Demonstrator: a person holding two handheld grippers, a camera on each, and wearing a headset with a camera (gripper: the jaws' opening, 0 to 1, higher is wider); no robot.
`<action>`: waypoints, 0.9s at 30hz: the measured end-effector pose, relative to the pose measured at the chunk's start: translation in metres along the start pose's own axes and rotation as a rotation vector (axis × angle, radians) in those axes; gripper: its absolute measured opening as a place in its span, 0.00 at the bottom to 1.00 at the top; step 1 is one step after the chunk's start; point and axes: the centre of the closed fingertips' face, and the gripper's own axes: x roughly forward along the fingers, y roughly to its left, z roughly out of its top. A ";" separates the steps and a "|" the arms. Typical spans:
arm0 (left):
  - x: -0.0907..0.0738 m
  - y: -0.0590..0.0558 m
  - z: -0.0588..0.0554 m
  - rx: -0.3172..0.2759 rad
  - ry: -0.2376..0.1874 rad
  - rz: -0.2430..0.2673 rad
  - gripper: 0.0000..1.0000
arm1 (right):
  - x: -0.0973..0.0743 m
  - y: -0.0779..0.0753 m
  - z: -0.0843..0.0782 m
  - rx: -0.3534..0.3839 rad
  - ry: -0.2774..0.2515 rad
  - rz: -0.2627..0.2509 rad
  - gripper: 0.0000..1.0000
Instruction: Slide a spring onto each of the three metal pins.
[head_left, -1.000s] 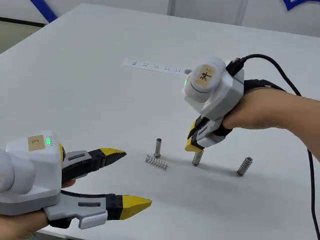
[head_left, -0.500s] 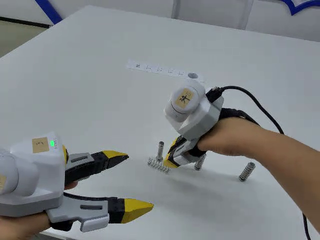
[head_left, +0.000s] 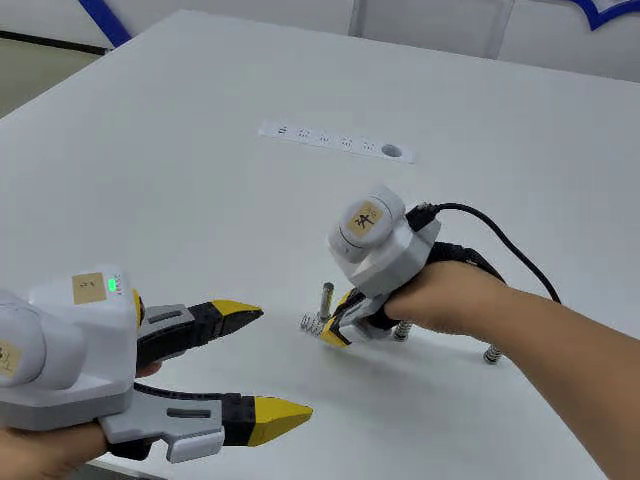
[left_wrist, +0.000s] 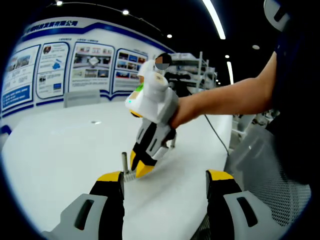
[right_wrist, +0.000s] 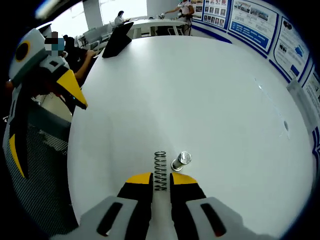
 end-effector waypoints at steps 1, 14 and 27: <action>0.000 0.000 0.000 -0.001 -0.001 0.000 0.68 | 0.001 0.000 0.000 0.000 -0.001 0.001 0.14; 0.001 -0.001 0.001 -0.001 -0.003 0.003 0.68 | 0.004 0.002 -0.007 0.001 0.012 0.010 0.11; 0.001 0.002 -0.002 0.012 0.011 0.002 0.66 | -0.030 0.027 -0.009 -0.083 0.024 0.038 0.11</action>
